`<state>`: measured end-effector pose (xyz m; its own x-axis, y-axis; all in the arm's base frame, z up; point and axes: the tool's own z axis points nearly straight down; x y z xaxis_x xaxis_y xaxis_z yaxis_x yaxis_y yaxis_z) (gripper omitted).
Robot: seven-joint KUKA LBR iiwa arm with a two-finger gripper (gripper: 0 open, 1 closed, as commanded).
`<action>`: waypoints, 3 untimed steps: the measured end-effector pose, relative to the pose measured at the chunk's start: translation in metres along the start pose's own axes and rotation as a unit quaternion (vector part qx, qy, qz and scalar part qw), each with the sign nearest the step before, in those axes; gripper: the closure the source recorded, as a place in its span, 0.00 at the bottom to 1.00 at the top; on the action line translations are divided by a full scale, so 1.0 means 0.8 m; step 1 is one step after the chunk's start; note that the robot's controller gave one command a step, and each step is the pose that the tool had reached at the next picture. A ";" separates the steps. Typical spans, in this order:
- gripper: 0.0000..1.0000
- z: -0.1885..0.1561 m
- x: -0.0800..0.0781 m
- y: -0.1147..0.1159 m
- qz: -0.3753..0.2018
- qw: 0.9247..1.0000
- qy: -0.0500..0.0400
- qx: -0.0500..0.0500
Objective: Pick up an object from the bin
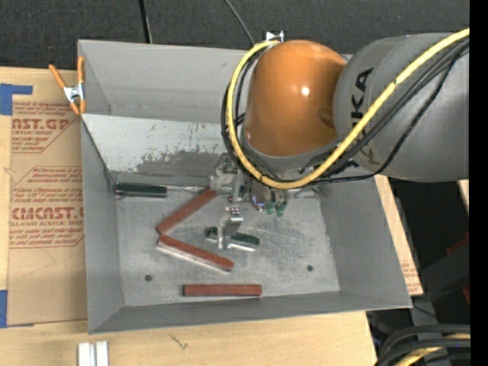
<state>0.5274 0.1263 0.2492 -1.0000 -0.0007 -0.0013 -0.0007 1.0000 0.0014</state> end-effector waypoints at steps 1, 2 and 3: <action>0.00 0.000 0.000 0.000 0.000 1.000 0.000 0.000; 0.00 0.049 -0.009 -0.012 -0.005 1.000 -0.005 -0.001; 0.00 0.126 -0.002 -0.019 -0.012 1.000 -0.002 0.000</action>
Offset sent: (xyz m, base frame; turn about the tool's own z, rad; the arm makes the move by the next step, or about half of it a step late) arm 0.0178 -0.0327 -0.1309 -0.0215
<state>0.5291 0.1116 0.1486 -0.9997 -0.0247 -0.0050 -0.0247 0.9997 0.0007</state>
